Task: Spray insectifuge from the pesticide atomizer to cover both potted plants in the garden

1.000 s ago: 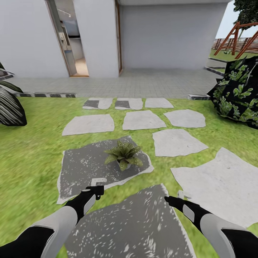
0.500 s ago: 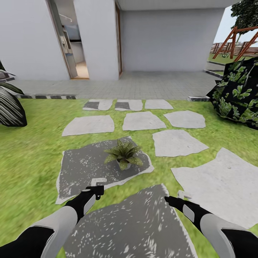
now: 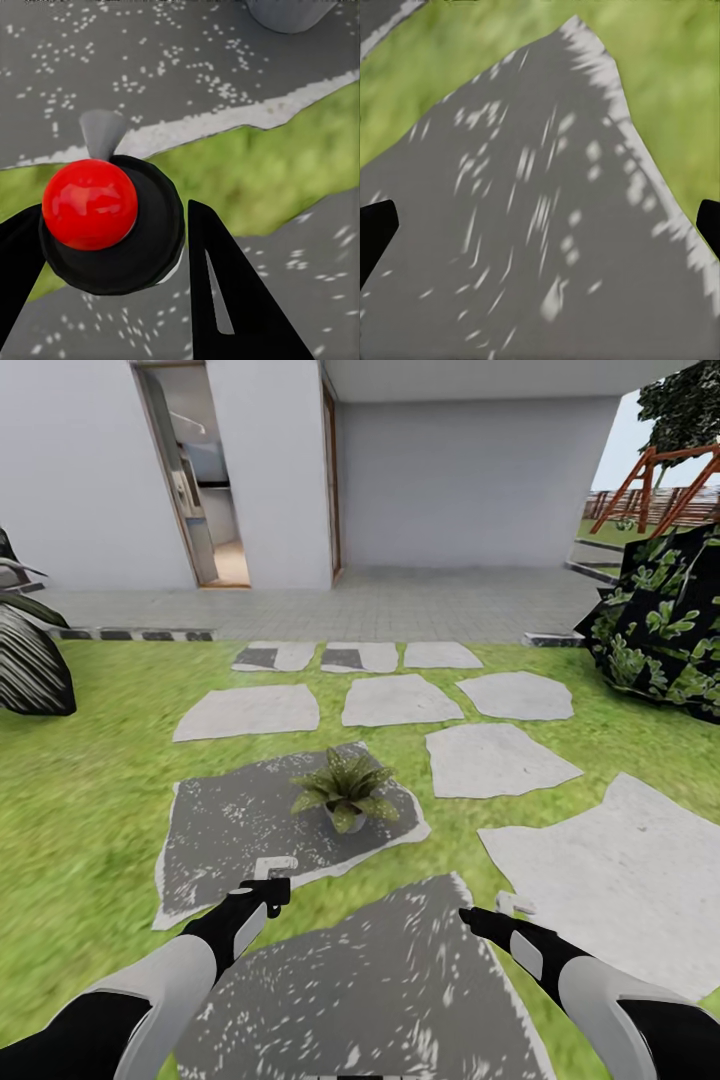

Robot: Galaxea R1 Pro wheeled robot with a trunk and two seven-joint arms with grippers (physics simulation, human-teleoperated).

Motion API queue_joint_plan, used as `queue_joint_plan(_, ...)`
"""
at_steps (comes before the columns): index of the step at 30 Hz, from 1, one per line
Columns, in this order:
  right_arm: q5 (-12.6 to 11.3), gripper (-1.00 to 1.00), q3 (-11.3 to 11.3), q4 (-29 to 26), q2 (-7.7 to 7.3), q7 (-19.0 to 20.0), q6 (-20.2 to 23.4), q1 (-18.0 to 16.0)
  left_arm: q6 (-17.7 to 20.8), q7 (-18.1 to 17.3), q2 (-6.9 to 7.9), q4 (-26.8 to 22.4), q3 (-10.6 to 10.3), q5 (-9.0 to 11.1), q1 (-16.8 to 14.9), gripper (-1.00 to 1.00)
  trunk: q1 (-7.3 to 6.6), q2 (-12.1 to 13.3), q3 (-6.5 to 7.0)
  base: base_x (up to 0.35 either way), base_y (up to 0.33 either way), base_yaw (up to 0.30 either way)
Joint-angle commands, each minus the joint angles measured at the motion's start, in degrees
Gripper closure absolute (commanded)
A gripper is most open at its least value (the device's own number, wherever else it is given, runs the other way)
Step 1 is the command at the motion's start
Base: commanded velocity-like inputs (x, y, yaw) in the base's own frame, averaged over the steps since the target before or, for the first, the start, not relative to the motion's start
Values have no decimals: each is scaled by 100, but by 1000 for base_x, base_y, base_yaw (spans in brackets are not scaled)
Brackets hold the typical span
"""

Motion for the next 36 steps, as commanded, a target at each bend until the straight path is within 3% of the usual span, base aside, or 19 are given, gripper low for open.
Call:
queue_joint_plan(1,-28,-100,-20,-6,-2,20,27,-1,31,35,0,-13,-50,56,0,100,-1,-2,-1,0,0,0)
queue_joint_plan(7,-28,-100,-20,-6,-2,20,27,-1,31,35,-3,-13,-50,53,0,100,-1,-2,2,0,0,0)
queue_joint_plan(16,-28,-100,-20,-6,-2,20,27,-1,34,35,-3,-13,-50,55,0,100,197,-363,-117,0,0,0)
queue_joint_plan(32,-28,-100,-20,-6,-2,20,27,-1,32,35,-3,-13,-50,54,0,100,239,-387,-325,0,0,0)
queue_joint_plan(36,-27,-100,-19,-6,-2,20,27,-1,39,35,-3,-13,-50,57,0,100,239,-387,-289,0,0,0)
